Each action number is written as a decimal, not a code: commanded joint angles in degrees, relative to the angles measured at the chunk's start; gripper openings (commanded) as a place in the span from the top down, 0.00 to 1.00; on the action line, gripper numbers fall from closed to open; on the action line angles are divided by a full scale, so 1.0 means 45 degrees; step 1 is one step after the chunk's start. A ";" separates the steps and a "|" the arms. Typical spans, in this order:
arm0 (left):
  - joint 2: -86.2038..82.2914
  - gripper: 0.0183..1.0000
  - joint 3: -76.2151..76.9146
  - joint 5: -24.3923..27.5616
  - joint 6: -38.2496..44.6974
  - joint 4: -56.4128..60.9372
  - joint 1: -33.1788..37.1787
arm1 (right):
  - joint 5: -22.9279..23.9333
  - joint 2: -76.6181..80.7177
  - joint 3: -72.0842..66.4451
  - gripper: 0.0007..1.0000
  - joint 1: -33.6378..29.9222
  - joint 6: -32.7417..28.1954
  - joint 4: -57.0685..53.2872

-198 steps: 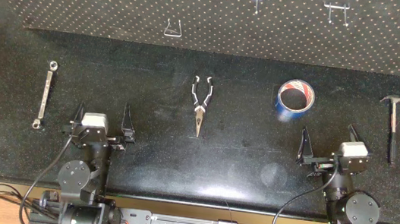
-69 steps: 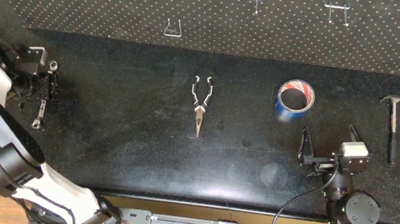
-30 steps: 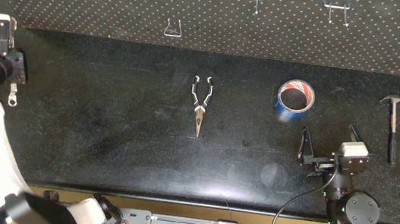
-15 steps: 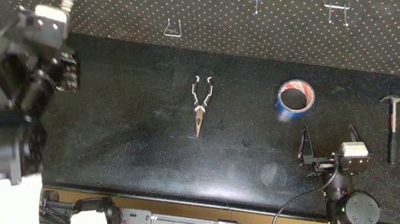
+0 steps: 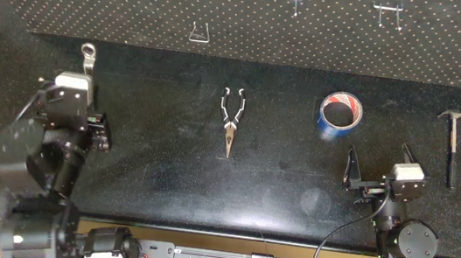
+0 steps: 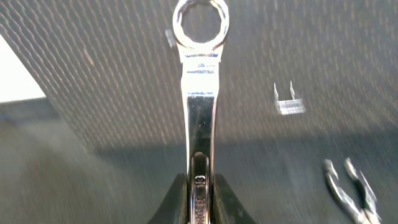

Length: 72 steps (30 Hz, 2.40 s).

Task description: Place Tools Onto Pegboard

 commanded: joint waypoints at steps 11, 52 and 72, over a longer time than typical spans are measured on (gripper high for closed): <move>0.5226 0.99 -0.1229 -0.0447 -0.0155 0.6985 0.0019 | 0.0063 -0.0092 -0.0044 0.01 0.0087 -0.0223 -0.0078; 0.8165 0.99 0.0729 0.0335 -0.0204 0.6567 0.0690 | 0.0063 -0.0092 -0.0044 0.01 0.0083 -0.0223 -0.0078; 0.8956 0.99 0.0729 0.0272 -0.0194 0.7067 0.0704 | 0.0063 -0.0092 -0.0044 0.01 0.0083 -0.0223 -0.0078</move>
